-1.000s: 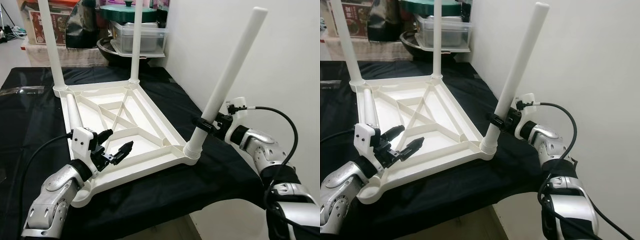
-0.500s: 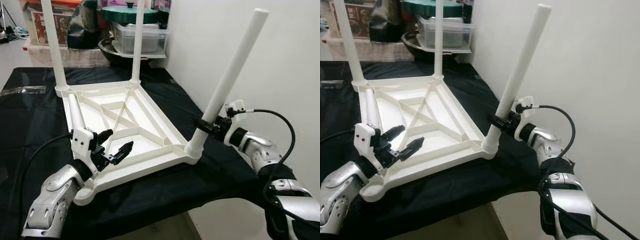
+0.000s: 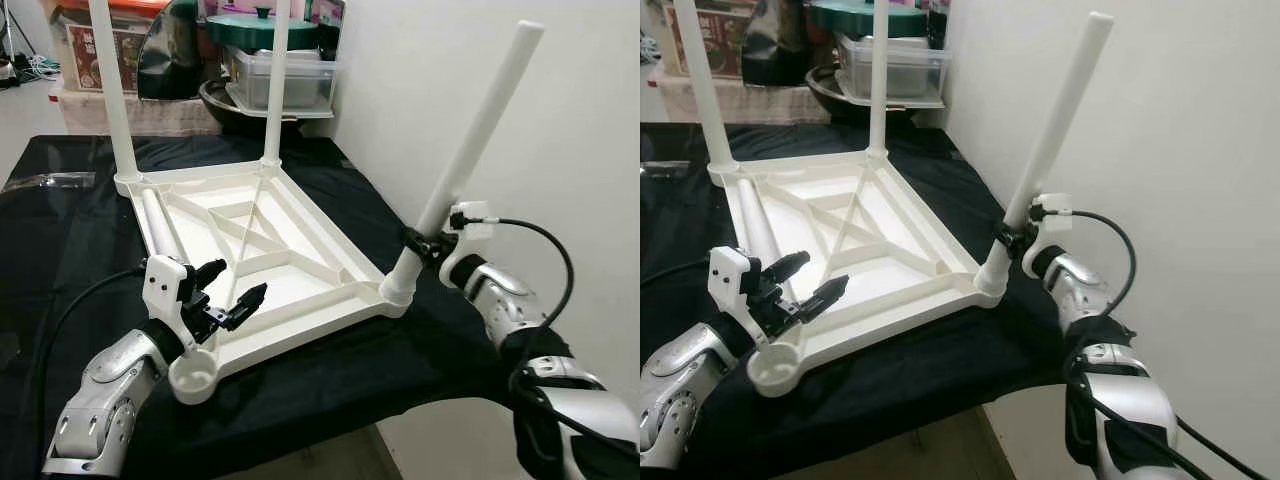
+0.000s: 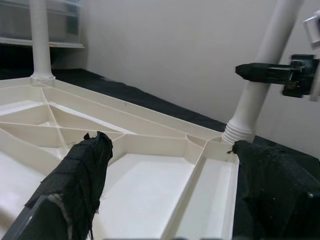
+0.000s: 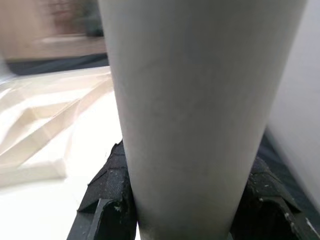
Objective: Building children table
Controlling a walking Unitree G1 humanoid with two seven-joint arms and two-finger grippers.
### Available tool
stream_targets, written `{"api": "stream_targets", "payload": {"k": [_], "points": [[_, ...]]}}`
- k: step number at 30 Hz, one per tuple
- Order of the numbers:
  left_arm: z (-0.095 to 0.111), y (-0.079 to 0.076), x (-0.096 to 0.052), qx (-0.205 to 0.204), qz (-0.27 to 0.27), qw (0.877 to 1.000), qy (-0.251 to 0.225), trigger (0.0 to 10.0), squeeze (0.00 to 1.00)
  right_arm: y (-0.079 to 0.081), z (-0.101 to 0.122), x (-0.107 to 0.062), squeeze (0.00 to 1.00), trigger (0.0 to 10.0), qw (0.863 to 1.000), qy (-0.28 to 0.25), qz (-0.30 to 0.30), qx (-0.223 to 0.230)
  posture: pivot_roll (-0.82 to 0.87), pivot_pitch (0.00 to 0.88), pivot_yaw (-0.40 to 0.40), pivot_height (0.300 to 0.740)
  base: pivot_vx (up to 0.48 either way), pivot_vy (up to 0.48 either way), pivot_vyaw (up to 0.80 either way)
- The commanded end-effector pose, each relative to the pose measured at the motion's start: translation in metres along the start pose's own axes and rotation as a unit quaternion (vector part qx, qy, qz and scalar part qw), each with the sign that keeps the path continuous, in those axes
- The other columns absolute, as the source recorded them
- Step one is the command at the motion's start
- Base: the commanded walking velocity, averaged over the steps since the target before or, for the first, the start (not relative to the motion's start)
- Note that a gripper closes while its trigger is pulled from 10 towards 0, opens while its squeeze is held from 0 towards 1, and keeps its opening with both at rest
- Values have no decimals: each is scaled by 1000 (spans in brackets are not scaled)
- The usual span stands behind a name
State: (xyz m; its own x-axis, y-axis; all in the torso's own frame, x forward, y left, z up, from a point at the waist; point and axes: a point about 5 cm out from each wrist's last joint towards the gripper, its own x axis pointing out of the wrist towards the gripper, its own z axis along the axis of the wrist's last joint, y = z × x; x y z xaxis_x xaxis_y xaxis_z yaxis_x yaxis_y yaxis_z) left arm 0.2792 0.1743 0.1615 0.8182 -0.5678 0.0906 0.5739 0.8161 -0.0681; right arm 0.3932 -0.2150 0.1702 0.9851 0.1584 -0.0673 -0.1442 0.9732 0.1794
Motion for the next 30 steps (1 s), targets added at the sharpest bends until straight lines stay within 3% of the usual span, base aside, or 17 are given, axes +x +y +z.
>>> {"api": "stream_targets", "payload": {"k": [1, 3, 5, 6, 8, 9, 11, 12, 14, 15, 16, 18, 19, 25, 26, 30], "points": [[-2, -1, -1, 2, -4, 1000, 8, 10000, 0, -20, -14, -8, 0, 0, 994, 36, -98, 32, 109, 0, -158, 740, 0, 0, 0], [-2, 0, -2, 2, -3, 1000, 8, 10000, 0, -11, -25, -9, 0, 0, 978, 67, -192, 54, 104, 0, -154, 740, 0, 0, 0], [-2, 1, -1, 1, -3, 1000, 7, 10000, 0, 30, -35, -9, 0, 0, 970, 84, -212, 81, 97, 0, -147, 740, 0, 0, 0], [-2, 1, -1, 1, -3, 1000, 7, 10000, 0, 30, -35, -9, 0, 0, 970, 84, -212, 81, 97, 0, -147, 740, 0, 0, 0], [-3, 0, 0, 1, -3, 1000, 8, 10000, 0, 73, -35, -7, 0, 0, 971, 88, -200, 96, 102, 0, -149, 740, 0, 0, 0], [-3, 0, 0, 1, -3, 1000, 8, 10000, 0, 73, -35, -7, 0, 0, 971, 88, -200, 96, 102, 0, -149, 740, 0, 0, 0], [-3, 0, 2, 1, -3, 1000, 8, 10000, 0, 106, -31, -4, 0, 0, 977, 86, -169, 93, 105, 0, -158, 740, 0, 0, 0], [-3, 0, 2, 1, -3, 1000, 8, 10000, 0, 106, -31, -4, 0, 0, 977, 86, -169, 93, 105, 0, -158, 740, 0, 0, 0], [-3, -1, 3, 0, -3, 1000, 6, 10000, 0, 123, -26, -2, 0, 0, 982, 82, -153, 76, 107, 0, -168, 740, 0, 0, 0], [-3, -2, 3, -1, -1, 1000, 4, 10000, 0, 129, -26, -1, 0, 3059, 983, 101, -134, 75, 108, 0, -172, 740, 0, 0, 0], [-3, -2, 2, -2, 1, 1000, 1, 10000, 0, 132, -27, -1, 0, 10000, 983, 115, -122, 70, 108, 0, -172, 740, 0, 0, 0], [-3, -2, 2, -2, 3, 1000, 0, 10000, 0, 132, -23, -4, 0, 10000, 985, 114, -104, 72, 104, 0, -174, 740, 0, 0, 0], [-3, -2, 2, -2, 3, 1000, -1, 10000, 0, 133, -20, -7, 1000, 10000, 987, 111, -93, 75, 104, 0, -174, 740, 0, 0, 0], [-2, -2, 2, -4, 1, 1000, -3, 10000, 0, 112, 3, -17, 1000, 10000, 994, 63, -48, 71, 90, 0, -164, 740, 0, 0, 0], [-2, -2, 3, -4, -1, 1000, -3, 10000, 0, 100, 16, -17, 0, 10000, 998, 29, -15, 54, 86, 0, -160, 740, 0, 0, 0], [-1, -2, 3, -4, -2, 1000, -2, 10000, 0, 86, 29, -18, 0, 10000, 999, -12, 32, 36, 86, 0, -160, 740, 0, 0, 0]]}}
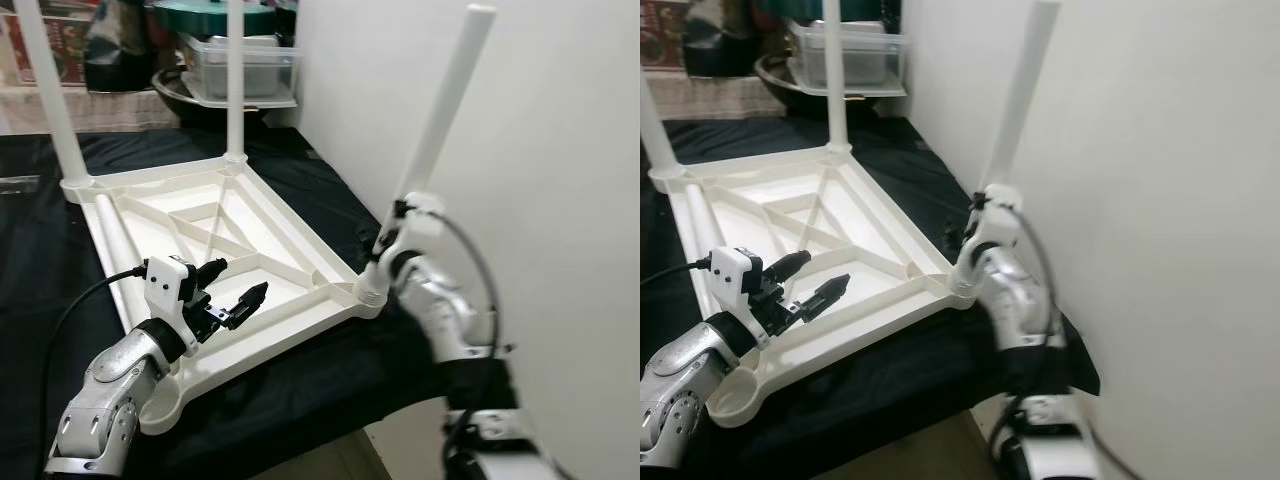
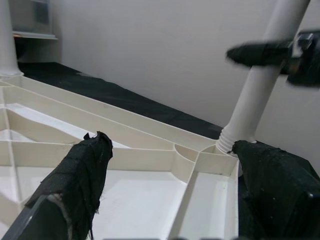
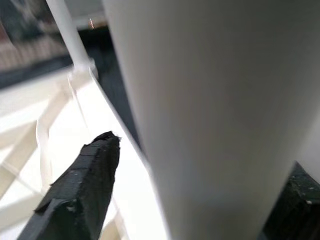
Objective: Building children table
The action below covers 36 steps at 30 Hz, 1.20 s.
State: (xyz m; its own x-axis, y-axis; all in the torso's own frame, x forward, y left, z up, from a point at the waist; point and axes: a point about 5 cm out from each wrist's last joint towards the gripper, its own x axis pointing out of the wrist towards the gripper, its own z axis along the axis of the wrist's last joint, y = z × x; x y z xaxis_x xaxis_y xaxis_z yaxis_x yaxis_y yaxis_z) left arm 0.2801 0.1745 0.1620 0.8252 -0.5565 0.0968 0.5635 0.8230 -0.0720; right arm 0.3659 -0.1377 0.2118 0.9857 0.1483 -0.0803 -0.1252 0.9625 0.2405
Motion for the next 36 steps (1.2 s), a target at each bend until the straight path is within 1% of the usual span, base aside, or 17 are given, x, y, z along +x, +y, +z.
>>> {"api": "stream_targets", "payload": {"k": [1, 3, 5, 7, 11, 14, 19, 21, 22, 25, 26, 28, 29, 30, 31, 32, 36], "points": [[-2, -3, 3, -3, -9, 1000, 1, 10000, 0, -4, 7, -2, 0, 10000, 998, -24, 55, 4, 86, 0, -160, 740, 0, 0, 0], [-2, -3, 3, -3, -9, 1000, 1, 10000, 0, -8, 11, -4, 0, 10000, 997, -31, 72, 3, 86, 0, -160, 740, 0, 0, 0], [-2, -3, 3, -3, -9, 1000, 1, 10000, 0, -30, 17, -6, 0, 10000, 991, -40, 113, -51, 81, 0, -156, 740, 0, 0, 0], [-2, -3, 4, -3, -10, 1000, 1, 10000, 0, -43, 20, -7, 0, 10000, 983, -37, 156, -91, 81, 0, -155, 740, 0, 0, 0], [-2, -3, 5, -3, -12, 1000, 1, 10000, 0, -55, 14, -6, 0, 10000, 967, -4, 225, -118, 88, 0, -157, 740, 0, 0, 0], [-2, -3, 6, -3, -12, 1000, 2, 10000, 0, -57, 12, -6, 0, 10000, 964, 4, 238, -121, 88, 0, -157, 740, 0, 0, 0], [-2, -3, 5, -2, -12, 1000, 3, 10000, 0, -76, 4, -1, 0, 10000, 954, 39, 256, -151, 99, 0, -163, 740, 0, 0, 0], [-2, -3, 5, -1, -12, 1000, 3, 10000, 0, -78, 4, 1, 0, 10000, 954, 42, 253, -153, 109, 0, -171, 740, 0, 0, 0], [-2, -3, 5, -1, -11, 1000, 3, 10000, 0, -79, 4, 3, 0, 9686, 954, 43, 253, -152, 109, 0, -171, 740, 0, 0, 0], [-2, -3, 4, -1, -10, 1000, 3, 10000, 0, -78, 4, 6, 0, 10000, 954, 43, 252, -154, 115, 0, -173, 740, 0, 0, 0], [-2, -3, 4, -1, -10, 1000, 3, 10000, 0, -77, 2, 8, 0, 9333, 955, 42, 248, -154, 121, 0, -177, 740, 0, 0, 0], [-2, -4, 4, 0, -10, 1000, 3, 10000, 0, -77, 1, 9, 0, 9333, 956, 41, 245, -155, 124, 0, -178, 740, 0, 0, 0], [-2, -4, 4, 0, -10, 1000, 3, 10000, 0, -76, -1, 10, 0, 8235, 958, 38, 239, -151, 124, 0, -178, 740, 0, 0, 0], [-2, -4, 4, 0, -10, 1000, 4, 10000, 0, -76, -1, 11, 0, 8235, 960, 36, 236, -148, 124, 0, -178, 740, 0, 0, 0], [-2, -4, 4, 0, -9, 1000, 4, 10000, 0, -77, -3, 12, 0, 3922, 961, 33, 231, -146, 124, 0, -178, 740, 0, 0, 0], [-2, -4, 3, 0, -9, 1000, 4, 10000, 0, -77, -4, 13, 0, 157, 964, 28, 222, -141, 128, 0, -177, 740, 0, 0, 0], [-2, -4, 3, 0, -10, 1000, 5, 10000, 0, -77, -7, 14, 0, 0, 968, 25, 210, -136, 128, 0, -176, 740, 0, 0, 0]]}}
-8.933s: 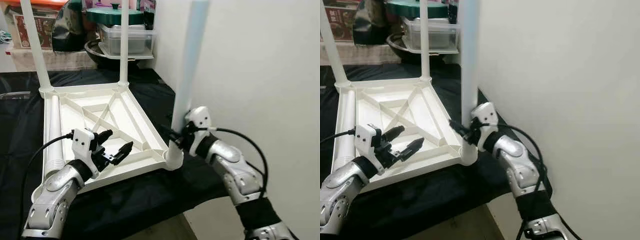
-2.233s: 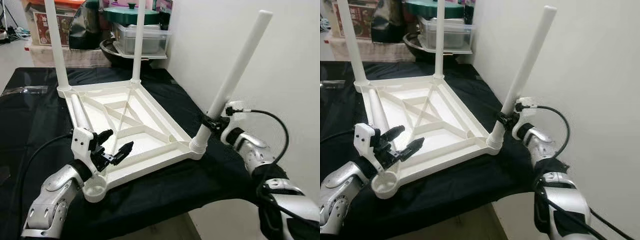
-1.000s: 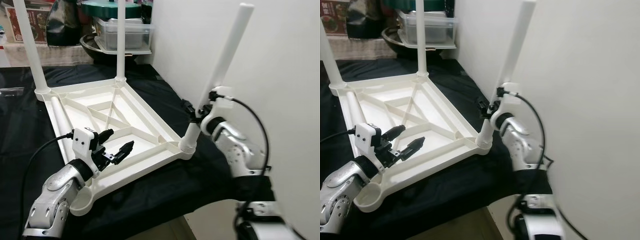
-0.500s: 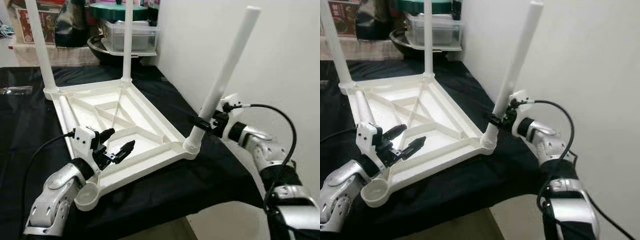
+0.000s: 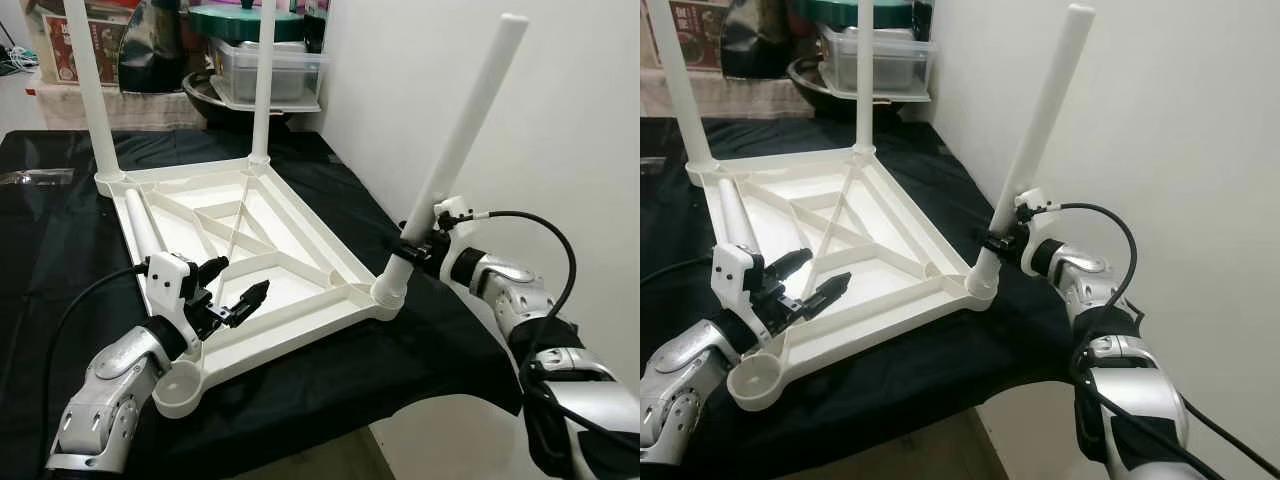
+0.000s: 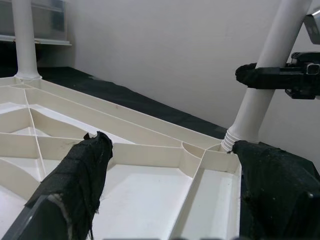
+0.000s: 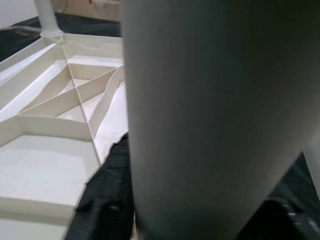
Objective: Building children table
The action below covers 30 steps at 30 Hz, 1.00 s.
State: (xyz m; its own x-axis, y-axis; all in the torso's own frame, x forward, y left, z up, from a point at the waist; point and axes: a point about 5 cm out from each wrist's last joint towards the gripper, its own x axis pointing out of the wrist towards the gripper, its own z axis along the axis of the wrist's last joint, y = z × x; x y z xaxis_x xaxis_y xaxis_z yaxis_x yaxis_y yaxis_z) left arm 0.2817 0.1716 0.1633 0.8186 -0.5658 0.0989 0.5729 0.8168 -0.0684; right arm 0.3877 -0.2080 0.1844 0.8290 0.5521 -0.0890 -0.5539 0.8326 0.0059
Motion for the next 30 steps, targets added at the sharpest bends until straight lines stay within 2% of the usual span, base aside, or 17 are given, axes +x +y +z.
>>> {"api": "stream_targets", "payload": {"k": [1, 4, 8, 11, 12, 13, 14, 15, 16, 17, 18, 19, 20, 21, 22, 23, 30], "points": [[-3, -2, 0, -2, -4, 1000, 6, 10000, 0, -1, -2, 1, 0, 0, 1000, -4, -18, 4, 129, 0, -175, 740, 0, 0, 0], [-3, -2, 0, -2, -5, 1000, 6, 10000, 0, -2, -5, 2, 0, 0, 999, -1, -34, 9, 128, 0, -174, 740, 0, 0, 0], [-3, -2, -1, -2, -6, 1000, 8, 10000, 0, -2, -14, 6, 0, 0, 994, 15, -104, 26, 129, 0, -172, 740, 0, 0, 0], [-3, -2, -1, -2, -6, 1000, 8, 10000, 0, -2, -14, 6, 0, 0, 994, 15, -104, 26, 129, 0, -172, 740, 0, 0, 0], [-3, -1, -2, -2, -5, 1000, 9, 10000, 0, -4, -19, 8, 0, 0, 985, 38, -165, 36, 132, 0, -169, 740, 0, 0, 0], [-3, 0, -3, -1, -4, 1000, 9, 10000, 0, 1, -29, 13, 0, 0, 959, 64, -269, 63, 112, 0, -152, 740, 0, 0, 0], [-3, 0, -3, -1, -4, 1000, 9, 10000, 0, 1, -29, 13, 0, 0, 959, 64, -269, 63, 112, 0, -152, 740, 0, 0, 0], [-3, 1, -3, -2, -3, 1000, 10, 10000, 0, 14, -37, 20, 0, 0, 935, 85, -330, 92, 110, 0, -150, 740, 0, 0, 0], [-3, 1, -4, -2, -3, 1000, 10, 10000, 0, 29, -42, 26, 0, 0, 922, 96, -360, 107, 110, 0, -150, 740, 0, 0, 0], [-3, 1, -4, -2, -3, 1000, 10, 10000, 0, 29, -42, 26, 0, 0, 922, 96, -360, 107, 110, 0, -150, 740, 0, 0, 0], [-3, 1, -3, -1, -3, 1000, 11, 10000, 0, 58, -43, 39, 0, 0, 921, 94, -355, 127, 116, 0, -149, 740, 0, 0, 0], [-3, 1, -3, -1, -3, 1000, 11, 10000, 0, 58, -43, 39, 0, 0, 921, 94, -355, 127, 116, 0, -149, 740, 0, 0, 0], [-3, 2, -2, 0, -3, 1000, 12, 10000, 0, 83, -40, 51, 0, 0, 927, 88, -336, 139, 119, 0, -146, 740, 0, 0, 0], [-4, 2, -1, 0, -3, 1000, 13, 10000, 0, 99, -37, 58, 0, 0, 931, 84, -325, 146, 119, 0, -146, 740, 0, 0, 0], [-4, 2, -1, 0, -3, 1000, 13, 10000, 0, 99, -37, 58, 0, 0, 931, 84, -325, 146, 119, 0, -146, 740, 0, 0, 0], [-4, 1, -1, 0, -3, 1000, 14, 10000, 0, 110, -34, 65, 0, 0, 934, 81, -316, 147, 116, 0, -145, 740, 0, 0, 0], [-5, 0, -1, -1, -2, 1000, 13, 10000, 0, 123, -26, 76, 0, 0, 948, 86, -275, 138, 118, 0, -158, 740, 0, 0, 0]]}}
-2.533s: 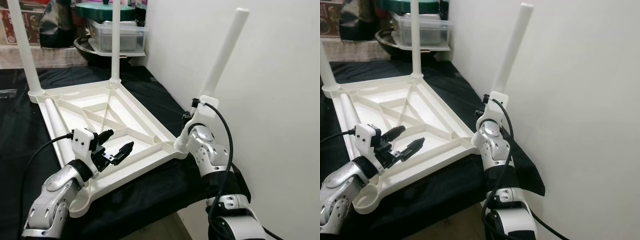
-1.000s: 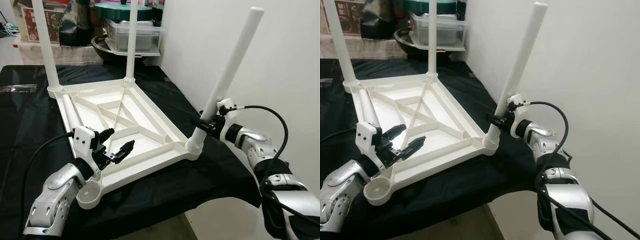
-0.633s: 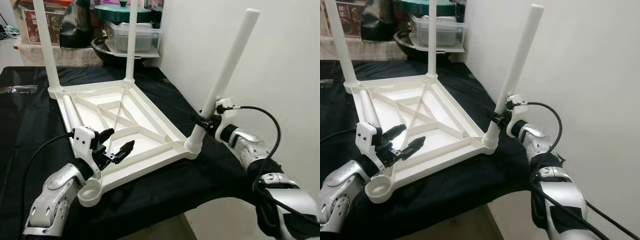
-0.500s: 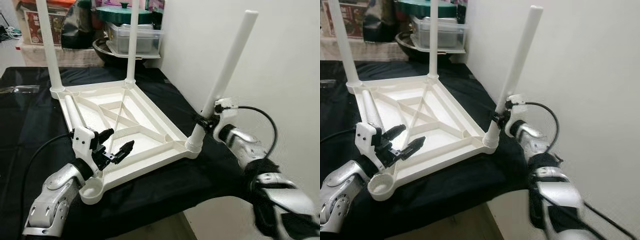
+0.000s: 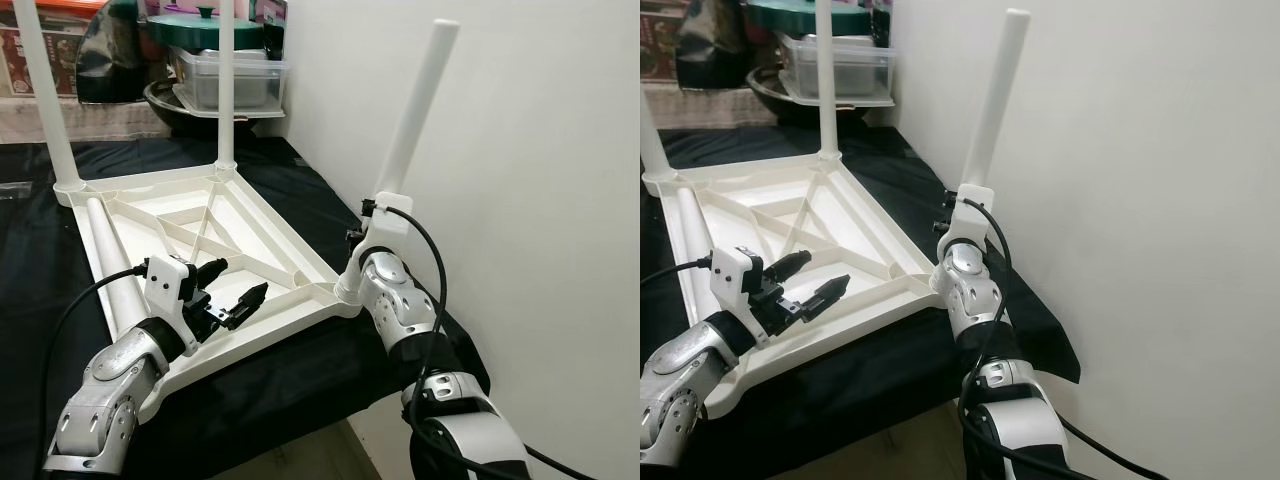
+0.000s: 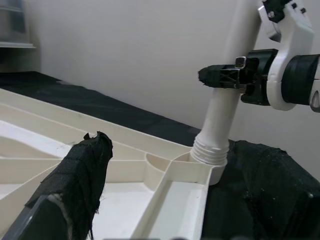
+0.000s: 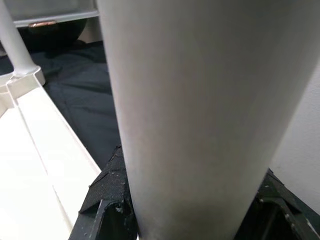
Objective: Building children table
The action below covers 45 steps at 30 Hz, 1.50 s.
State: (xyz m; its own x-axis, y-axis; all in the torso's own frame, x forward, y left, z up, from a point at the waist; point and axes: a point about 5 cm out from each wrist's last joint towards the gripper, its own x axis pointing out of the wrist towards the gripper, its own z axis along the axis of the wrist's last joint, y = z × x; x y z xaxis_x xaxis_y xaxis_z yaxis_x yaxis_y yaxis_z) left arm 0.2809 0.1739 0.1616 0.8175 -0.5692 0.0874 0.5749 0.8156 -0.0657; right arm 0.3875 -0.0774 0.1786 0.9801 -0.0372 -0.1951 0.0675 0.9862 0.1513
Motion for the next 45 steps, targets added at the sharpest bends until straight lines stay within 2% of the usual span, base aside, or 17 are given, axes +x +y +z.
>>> {"api": "stream_targets", "payload": {"k": [1, 2, 3, 4, 11, 12, 14, 21, 22, 23, 25, 35, 37, 38, 40, 41, 45], "points": [[-3, -1, 1, -3, -1, 1000, 7, 10000, 0, 8, -28, -2, 0, 0, 997, 67, 26, 3, 118, 0, -158, 740, 0, 0, 0], [-3, -1, 1, -3, 0, 1000, 5, 10000, 0, 8, -27, -2, 0, 10000, 996, 72, 48, 4, 118, 0, -158, 740, 0, 0, 0], [-3, -1, 1, -3, 0, 1000, 5, 10000, 0, 8, -27, -2, 0, 10000, 996, 72, 48, 4, 118, 0, -158, 740, 0, 0, 0], [-3, -1, 1, -3, 1, 1000, 4, 10000, 0, 6, -21, -4, 1000, 10000, 996, 62, 69, 18, 111, 0, -155, 740, 0, 0, 0], [-3, -1, 0, -4, -1, 1000, 4, 10000, 0, -4, 0, -7, 851, 10000, 988, 6, 156, 18, 101, 0, -146, 740, 0, 0, 0], [-3, 0, 1, -5, -2, 1000, 4, 10000, 0, -10, 8, -10, 0, 10000, 973, -30, 228, 4, 101, 0, -146, 740, 0, 0, 0], [-3, 0, 1, -5, -2, 1000, 4, 10000, 0, -10, 8, -10, 0, 10000, 973, -30, 228, 4, 101, 0, -146, 740, 0, 0, 0], [-3, -1, 5, -6, -6, 1000, 1, 10000, 0, -76, 6, -5, 0, 10000, 927, -61, 350, -118, 108, 0, -149, 740, 0, 0, 0], [-3, -1, 5, -6, -7, 1000, 2, 10000, 0, -75, 5, -5, 0, 7608, 921, -59, 362, -130, 117, 0, -153, 740, 0, 0, 0], [-3, -1, 5, -6, -7, 1000, 2, 10000, 0, -72, 4, -4, 0, 7216, 916, -53, 375, -129, 117, 0, -153, 740, 0, 0, 0], [-3, -1, 4, -6, -7, 1000, 2, 10000, 0, -66, 5, -6, 0, 8471, 910, -50, 396, -115, 127, 0, -160, 740, 0, 0, 0], [-3, -2, 2, -5, -5, 1000, 3, 10000, 0, -36, -1, -22, 0, 8431, 854, -47, 512, -82, 138, 0, -165, 740, 0, 0, 0], [-2, -2, 2, -5, -4, 1000, 3, 10000, 0, -31, -4, -25, 0, 7569, 844, -51, 528, -83, 137, 0, -163, 740, 0, 0, 0], [-2, -2, 1, -5, -5, 1000, 3, 10000, 0, -30, -7, -25, 0, 4980, 838, -58, 536, -82, 137, 0, -163, 740, 0, 0, 0], [-2, -2, 1, -5, -5, 1000, 3, 10000, 0, -30, -7, -25, 0, 3608, 836, -66, 539, -78, 137, 0, -163, 740, 0, 0, 0], [-2, -1, 1, -5, -6, 1000, 3, 10000, 0, -31, -8, -27, 0, 0, 832, -72, 545, -71, 131, 0, -159, 740, 0, 0, 0], [-2, -1, 1, -6, -7, 1000, 3, 10000, 0, -31, -9, -33, 0, 0, 821, -79, 563, -57, 127, 0, -156, 740, 0, 0, 0]]}}
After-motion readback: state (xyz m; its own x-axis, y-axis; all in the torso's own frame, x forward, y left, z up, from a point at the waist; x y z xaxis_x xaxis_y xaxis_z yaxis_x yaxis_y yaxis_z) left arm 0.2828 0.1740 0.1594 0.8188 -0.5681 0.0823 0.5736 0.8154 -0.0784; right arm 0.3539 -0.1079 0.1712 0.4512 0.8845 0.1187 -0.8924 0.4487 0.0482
